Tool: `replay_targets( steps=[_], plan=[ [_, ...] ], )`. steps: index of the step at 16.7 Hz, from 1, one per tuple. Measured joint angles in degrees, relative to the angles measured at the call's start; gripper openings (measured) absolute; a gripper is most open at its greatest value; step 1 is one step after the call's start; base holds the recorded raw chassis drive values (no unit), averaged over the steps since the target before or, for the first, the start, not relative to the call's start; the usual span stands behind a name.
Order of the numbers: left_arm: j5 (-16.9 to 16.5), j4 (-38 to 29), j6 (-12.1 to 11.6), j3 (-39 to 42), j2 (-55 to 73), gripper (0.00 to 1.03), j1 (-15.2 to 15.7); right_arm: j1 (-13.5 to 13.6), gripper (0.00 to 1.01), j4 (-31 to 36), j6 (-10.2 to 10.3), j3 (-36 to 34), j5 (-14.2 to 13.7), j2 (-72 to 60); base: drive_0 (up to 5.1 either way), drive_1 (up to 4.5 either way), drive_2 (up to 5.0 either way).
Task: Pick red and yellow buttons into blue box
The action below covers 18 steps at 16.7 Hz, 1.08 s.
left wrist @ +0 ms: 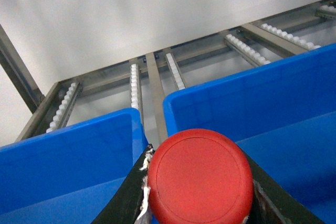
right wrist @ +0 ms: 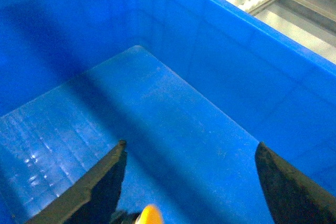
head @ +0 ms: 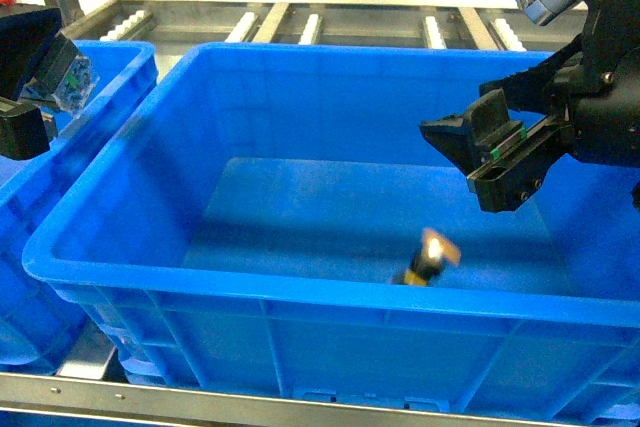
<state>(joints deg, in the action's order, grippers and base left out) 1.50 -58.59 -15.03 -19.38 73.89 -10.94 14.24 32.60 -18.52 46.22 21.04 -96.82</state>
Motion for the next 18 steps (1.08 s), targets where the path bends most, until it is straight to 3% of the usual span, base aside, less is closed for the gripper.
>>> replay_targets(
  steps=[2,3,6,12,15,16,18],
  plan=[
    [0.0,0.0,0.0,0.0,0.0,0.32,0.0,0.0,0.97,0.0,0.0,0.0,0.0,0.0,0.0,0.00,0.0],
    [0.0,0.0,0.0,0.0,0.0,0.32,0.0,0.0,1.00,0.0,0.0,0.0,0.0,0.0,0.0,0.00,0.0],
    [0.0,0.2,-0.1,0.0,0.0,0.32,-0.1,0.0,0.98,0.0,0.0,0.0,0.0,0.0,0.0,0.00,0.0],
    [-1.7,4.8,-0.5,-10.3,12.3,0.32,-10.1,0.0,0.98,0.0,-0.2,0.0,0.0,0.0,0.0,0.00,0.0],
    [-1.9,4.2,-0.5,-11.1,13.0,0.32,-11.2,0.0,0.98,0.0,-0.2,0.0,0.0,0.0,0.0,0.00,0.0],
    [-1.7,4.5,-0.5,-11.1,13.2,0.39,-11.0,0.0,0.98,0.0,-0.2,0.0,0.0,0.0,0.0,0.00,0.0],
    [-1.5,4.3,-0.5,-11.1,13.2,0.66,-10.9,0.0,0.98,0.0,-0.2,0.0,0.0,0.0,0.0,0.00,0.0]
  ],
)
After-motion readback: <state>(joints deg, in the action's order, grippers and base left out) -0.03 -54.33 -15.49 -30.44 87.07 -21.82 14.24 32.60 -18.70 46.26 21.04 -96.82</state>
